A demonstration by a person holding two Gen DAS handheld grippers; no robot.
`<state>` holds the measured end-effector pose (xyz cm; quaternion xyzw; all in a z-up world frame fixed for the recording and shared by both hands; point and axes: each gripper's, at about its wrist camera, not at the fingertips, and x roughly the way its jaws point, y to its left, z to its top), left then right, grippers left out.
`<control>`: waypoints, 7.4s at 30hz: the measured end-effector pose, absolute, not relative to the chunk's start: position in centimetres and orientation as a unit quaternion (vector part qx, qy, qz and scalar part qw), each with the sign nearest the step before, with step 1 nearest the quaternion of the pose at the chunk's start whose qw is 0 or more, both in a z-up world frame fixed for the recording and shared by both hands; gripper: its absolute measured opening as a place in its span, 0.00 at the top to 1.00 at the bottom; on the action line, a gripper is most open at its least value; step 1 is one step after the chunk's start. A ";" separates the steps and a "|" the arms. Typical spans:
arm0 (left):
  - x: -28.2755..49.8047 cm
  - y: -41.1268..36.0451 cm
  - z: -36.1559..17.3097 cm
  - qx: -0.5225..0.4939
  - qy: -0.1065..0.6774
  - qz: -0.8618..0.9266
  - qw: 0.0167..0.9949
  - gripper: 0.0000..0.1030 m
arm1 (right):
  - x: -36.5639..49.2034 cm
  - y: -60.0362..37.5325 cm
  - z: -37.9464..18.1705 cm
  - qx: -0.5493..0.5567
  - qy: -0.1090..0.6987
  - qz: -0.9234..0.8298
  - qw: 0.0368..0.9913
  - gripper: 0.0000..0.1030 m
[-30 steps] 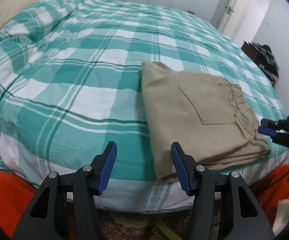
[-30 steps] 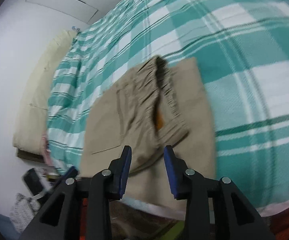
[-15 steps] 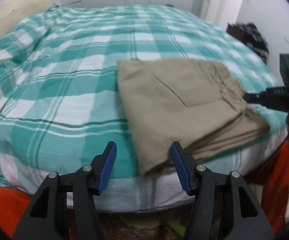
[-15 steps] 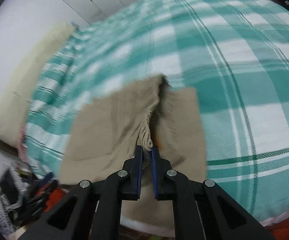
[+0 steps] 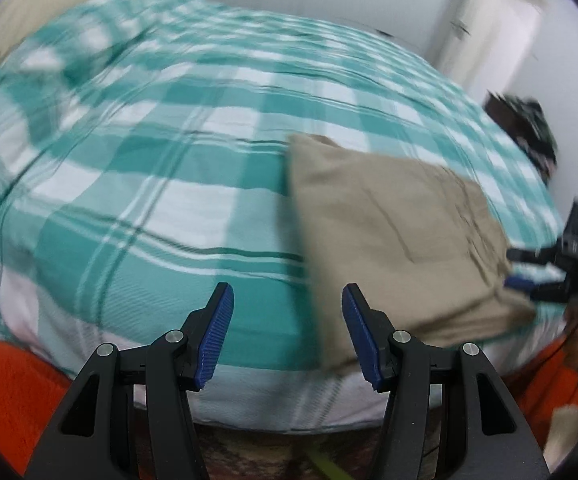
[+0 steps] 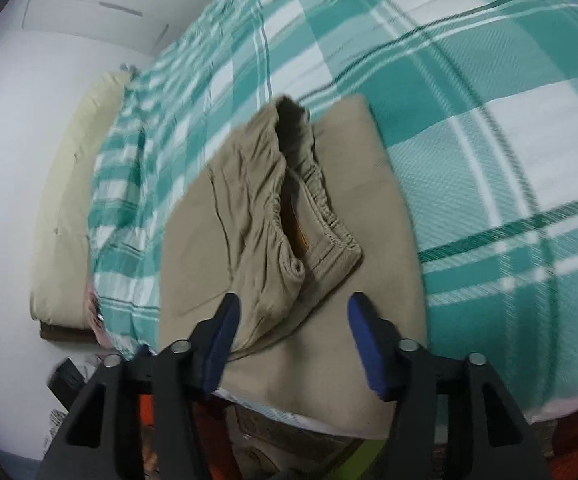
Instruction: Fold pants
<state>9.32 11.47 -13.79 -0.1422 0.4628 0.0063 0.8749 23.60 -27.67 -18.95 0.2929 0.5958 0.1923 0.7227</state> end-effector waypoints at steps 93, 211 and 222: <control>13.6 0.8 -15.1 0.077 0.508 -0.022 0.858 0.20 | 19.1 -21.1 -14.3 -0.066 0.477 0.260 0.837 0.66; 6.1 3.3 2.2 0.010 0.492 0.023 0.870 0.01 | 9.9 -15.8 3.5 -0.107 0.459 0.163 0.867 0.01; 6.0 3.3 2.6 0.012 0.484 0.033 0.875 0.01 | 9.9 -16.0 3.5 -0.100 0.463 0.160 0.866 0.01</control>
